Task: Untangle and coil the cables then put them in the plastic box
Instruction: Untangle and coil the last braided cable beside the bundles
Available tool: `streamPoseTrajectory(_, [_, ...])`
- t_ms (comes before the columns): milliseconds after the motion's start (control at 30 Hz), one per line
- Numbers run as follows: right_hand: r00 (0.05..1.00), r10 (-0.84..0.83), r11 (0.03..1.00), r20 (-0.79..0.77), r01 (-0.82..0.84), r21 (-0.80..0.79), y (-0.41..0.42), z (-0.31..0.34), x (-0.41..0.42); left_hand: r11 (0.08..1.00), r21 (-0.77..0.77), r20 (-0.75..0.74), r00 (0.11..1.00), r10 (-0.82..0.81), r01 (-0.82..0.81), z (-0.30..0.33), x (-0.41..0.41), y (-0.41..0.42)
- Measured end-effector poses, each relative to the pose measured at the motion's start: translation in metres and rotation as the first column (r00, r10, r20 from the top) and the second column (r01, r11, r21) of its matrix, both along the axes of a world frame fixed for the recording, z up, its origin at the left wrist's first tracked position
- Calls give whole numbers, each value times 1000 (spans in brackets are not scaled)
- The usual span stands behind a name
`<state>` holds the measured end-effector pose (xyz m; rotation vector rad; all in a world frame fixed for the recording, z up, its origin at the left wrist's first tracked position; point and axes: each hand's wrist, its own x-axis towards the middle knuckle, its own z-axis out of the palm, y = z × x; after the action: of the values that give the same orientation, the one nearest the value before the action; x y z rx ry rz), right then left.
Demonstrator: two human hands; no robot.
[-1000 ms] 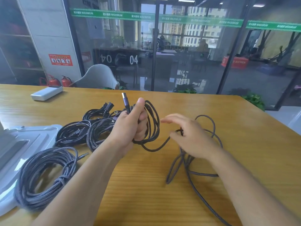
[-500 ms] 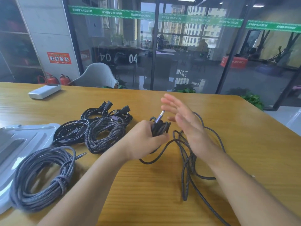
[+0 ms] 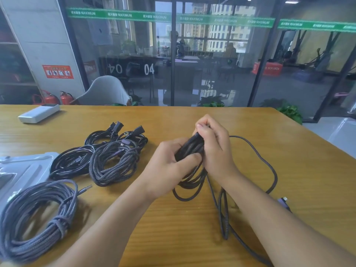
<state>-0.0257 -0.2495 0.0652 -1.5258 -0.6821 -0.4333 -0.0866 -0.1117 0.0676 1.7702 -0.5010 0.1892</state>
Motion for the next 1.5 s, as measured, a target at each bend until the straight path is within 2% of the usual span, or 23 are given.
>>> streamPoseTrajectory(200, [999,-45,991,-9,46,124,-3,4,1,995,-81,-15,998,-57,55,-2,-3,-15])
streamPoseTrajectory(333, [1000,-4,994,-17,6,112,-5,0,0,988,-117,-103,988,-116,103,-3,-1,-17])
streamPoseTrajectory(433, [999,30,998,-37,-28,58,-4,-3,5,994,-92,-105,992,-65,56,-4,1,-16])
streamPoseTrajectory(533, [958,197,979,-207,-202,0,-7,-8,11,995,-93,-68,997,35,-41,-1,3,-5])
streamPoseTrajectory(567, [931,239,961,-275,-267,-70,-11,-11,14,991,-117,-64,996,60,-68,2,4,2])
streamPoseTrajectory(633, [905,206,874,-372,-342,-347,-25,-16,18,978,-178,-68,992,102,-113,9,6,17])
streamPoseTrajectory(700, [872,183,686,-455,-444,-576,-44,-12,22,963,-225,-71,988,135,-148,14,7,31])
streamPoseTrajectory(733, [846,197,586,-495,-506,-633,-52,-8,23,956,-246,-72,986,149,-162,15,7,35])
streamPoseTrajectory(800, [806,231,446,-545,-586,-677,-66,-1,27,941,-286,-82,983,163,-180,17,7,41])
streamPoseTrajectory(967, [744,266,311,-612,-668,-676,-81,5,30,930,-338,-112,988,110,-142,18,8,42])
streamPoseTrajectory(1100, [671,365,328,-646,-742,-585,-85,12,27,934,-329,-110,988,111,-141,18,9,42])
streamPoseTrajectory(1200, [732,351,331,-584,-680,-654,-81,13,23,923,-356,-129,986,105,-145,19,9,46])
streamPoseTrajectory(1300, [896,70,424,-439,-425,-800,-76,6,30,892,-448,-245,968,-48,-69,20,7,46])
streamPoseTrajectory(1333, [918,-22,434,-397,-349,-831,-74,4,32,900,-436,-286,951,-117,-21,20,6,44])
streamPoseTrajectory(1400, [943,-134,394,-304,-230,-890,-70,-1,35,950,-304,-351,918,-184,74,17,4,34])
streamPoseTrajectory(1500, [967,-237,330,-97,-14,-944,-61,-3,32,989,-99,-402,905,-137,105,9,5,23])
